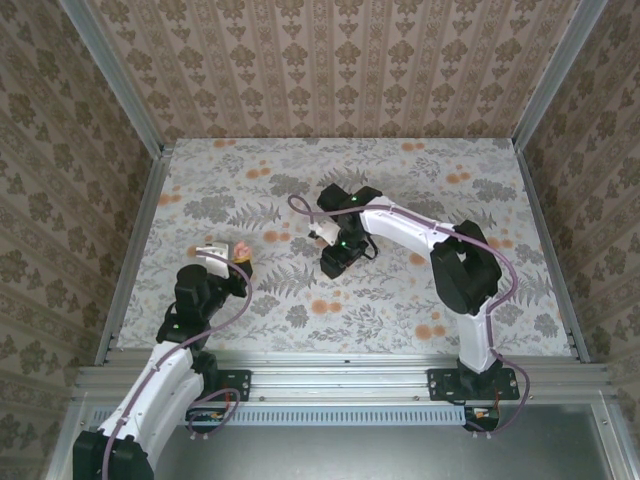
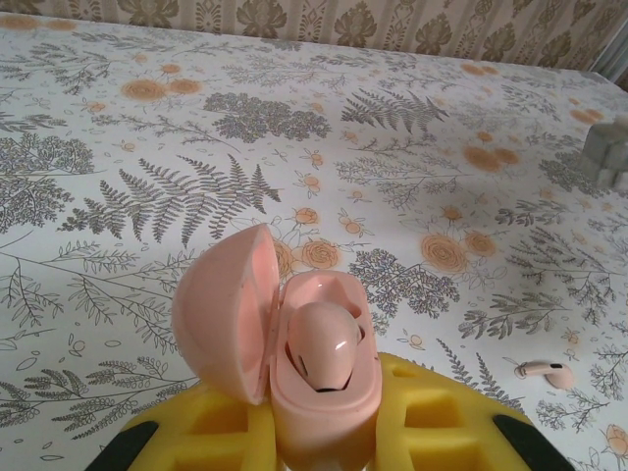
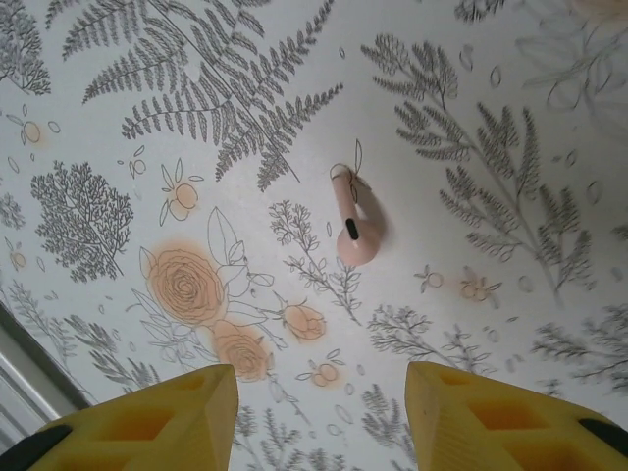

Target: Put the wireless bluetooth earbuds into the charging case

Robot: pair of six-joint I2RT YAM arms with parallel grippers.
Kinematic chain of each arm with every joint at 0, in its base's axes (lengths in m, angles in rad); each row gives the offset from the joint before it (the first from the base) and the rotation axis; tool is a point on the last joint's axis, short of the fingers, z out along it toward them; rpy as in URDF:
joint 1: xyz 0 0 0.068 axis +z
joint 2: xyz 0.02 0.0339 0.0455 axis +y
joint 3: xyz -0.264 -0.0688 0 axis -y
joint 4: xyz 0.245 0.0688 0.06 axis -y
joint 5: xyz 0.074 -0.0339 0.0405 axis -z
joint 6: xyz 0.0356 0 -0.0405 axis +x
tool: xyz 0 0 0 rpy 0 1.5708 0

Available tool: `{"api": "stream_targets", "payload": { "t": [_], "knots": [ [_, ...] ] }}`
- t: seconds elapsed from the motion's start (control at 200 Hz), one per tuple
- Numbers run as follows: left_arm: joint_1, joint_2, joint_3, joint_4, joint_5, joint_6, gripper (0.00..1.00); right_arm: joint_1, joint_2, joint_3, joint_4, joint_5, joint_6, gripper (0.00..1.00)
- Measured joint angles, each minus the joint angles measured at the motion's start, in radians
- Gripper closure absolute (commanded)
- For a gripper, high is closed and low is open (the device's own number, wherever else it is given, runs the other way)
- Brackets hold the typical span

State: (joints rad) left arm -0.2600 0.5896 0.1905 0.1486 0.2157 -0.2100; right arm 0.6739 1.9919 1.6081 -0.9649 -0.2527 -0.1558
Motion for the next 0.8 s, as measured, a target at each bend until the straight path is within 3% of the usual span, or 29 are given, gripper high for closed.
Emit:
{"api": "stream_targets", "payload": {
  "t": [0.46, 0.8],
  "knots": [
    [0.0, 0.027, 0.0, 0.0, 0.001, 0.0, 0.9, 0.005, -0.103, -0.219, 0.245, 0.009, -0.632, 0.49],
    [0.0, 0.026, 0.002, 0.0, 0.0, 0.0, 0.9, 0.015, -0.042, -0.185, 0.295, -0.041, -0.804, 0.49]
  ]
}}
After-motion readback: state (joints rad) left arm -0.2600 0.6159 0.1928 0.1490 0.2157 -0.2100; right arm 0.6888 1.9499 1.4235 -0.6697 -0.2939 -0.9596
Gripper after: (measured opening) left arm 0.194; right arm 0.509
